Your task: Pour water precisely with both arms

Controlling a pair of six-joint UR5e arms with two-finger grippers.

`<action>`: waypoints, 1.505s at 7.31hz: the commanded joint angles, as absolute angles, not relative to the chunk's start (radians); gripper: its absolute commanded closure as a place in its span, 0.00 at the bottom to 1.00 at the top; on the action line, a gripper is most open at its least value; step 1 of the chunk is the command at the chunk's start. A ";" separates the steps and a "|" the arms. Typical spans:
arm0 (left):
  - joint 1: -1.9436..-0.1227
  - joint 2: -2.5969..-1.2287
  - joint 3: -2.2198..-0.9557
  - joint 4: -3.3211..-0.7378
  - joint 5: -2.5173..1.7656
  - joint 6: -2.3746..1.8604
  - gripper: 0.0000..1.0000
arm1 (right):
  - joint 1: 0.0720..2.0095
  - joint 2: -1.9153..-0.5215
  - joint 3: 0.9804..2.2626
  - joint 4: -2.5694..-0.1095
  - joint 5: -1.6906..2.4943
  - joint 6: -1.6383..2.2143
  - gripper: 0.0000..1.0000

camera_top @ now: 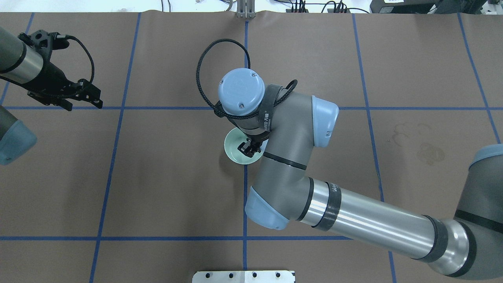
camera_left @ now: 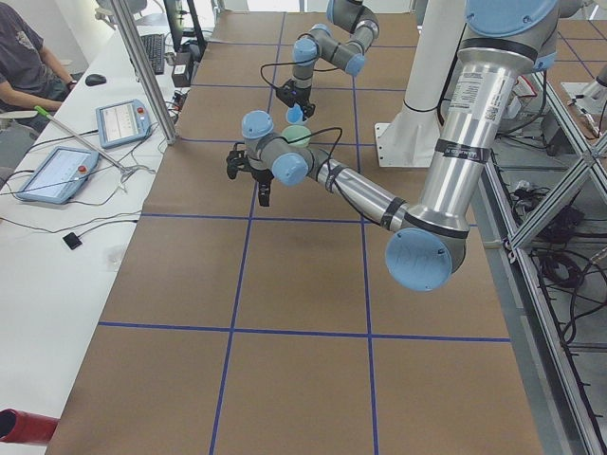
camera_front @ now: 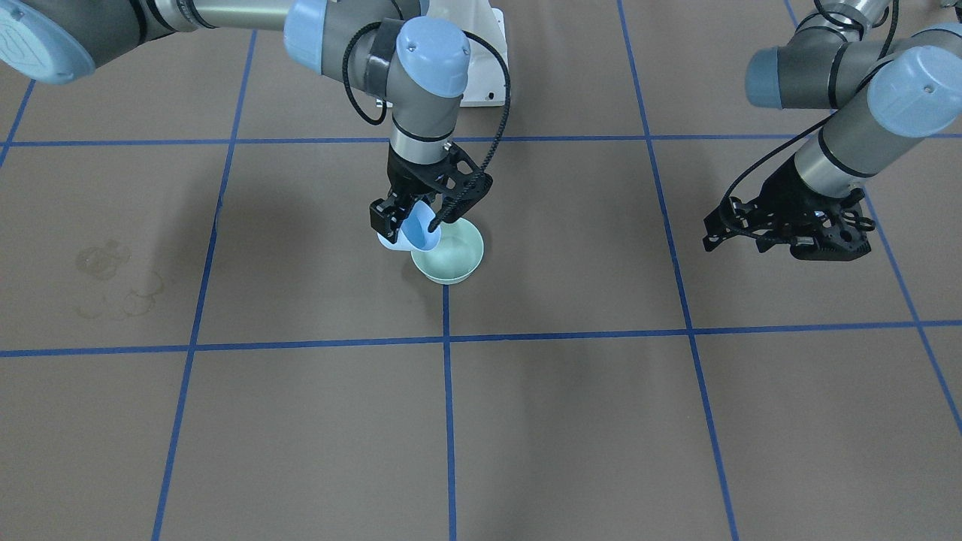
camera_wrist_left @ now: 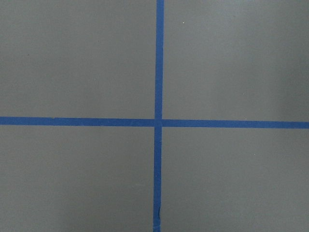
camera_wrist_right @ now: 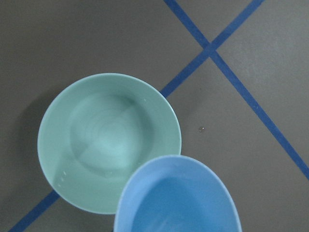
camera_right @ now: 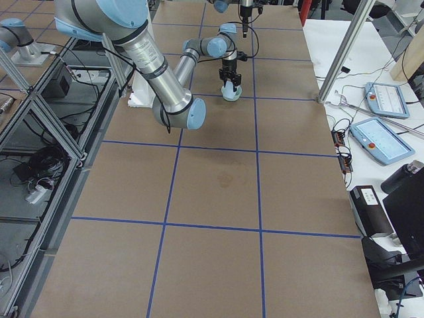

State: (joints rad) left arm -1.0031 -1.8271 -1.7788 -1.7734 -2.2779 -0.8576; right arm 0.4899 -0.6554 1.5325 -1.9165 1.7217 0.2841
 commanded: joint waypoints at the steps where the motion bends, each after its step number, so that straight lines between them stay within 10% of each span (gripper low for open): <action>1: -1.003 -1.827 -1.778 -1.773 -2.278 -0.857 0.08 | 0.476 -0.528 1.471 -2.169 1.543 0.087 1.00; 11: -1.032 -1.766 -1.782 -1.782 -2.279 -0.785 0.08 | 0.342 -0.462 1.316 -2.258 1.140 -0.239 1.00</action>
